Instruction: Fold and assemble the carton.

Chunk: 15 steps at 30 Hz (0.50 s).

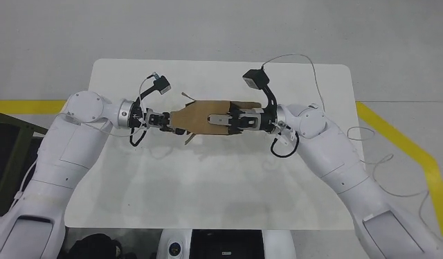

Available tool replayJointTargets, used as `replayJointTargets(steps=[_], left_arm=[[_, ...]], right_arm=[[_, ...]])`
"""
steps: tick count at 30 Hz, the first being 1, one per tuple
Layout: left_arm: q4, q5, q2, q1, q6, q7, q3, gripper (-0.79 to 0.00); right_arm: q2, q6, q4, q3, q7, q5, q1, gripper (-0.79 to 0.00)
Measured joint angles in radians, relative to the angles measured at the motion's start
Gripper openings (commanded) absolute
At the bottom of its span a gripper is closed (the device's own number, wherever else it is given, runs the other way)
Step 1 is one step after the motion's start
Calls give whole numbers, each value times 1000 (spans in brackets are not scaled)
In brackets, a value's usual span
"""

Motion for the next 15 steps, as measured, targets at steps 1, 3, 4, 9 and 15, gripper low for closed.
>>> replayJointTargets(steps=[1, 3, 4, 9, 15], left_arm=[[-1, -2, -1, -2, 0, 0, 2, 0], [-3, -3, -1, -5, 0, 0, 4, 0], [-5, -4, -2, -7, 0, 0, 5, 0], [-16, -4, -5, -13, -1, 1, 15, 0], [-22, -2, -7, -16, -2, 2, 24, 0]], right_arm=[[-1, 0, 1, -5, 0, 2, 2, -785], [-3, 0, 1, -12, 0, 5, 6, -785], [-4, 0, 2, -17, 0, 8, 8, -785], [-8, -2, 4, -33, -2, 14, 19, -785], [-12, -7, 16, -51, -7, 18, 32, -785]])
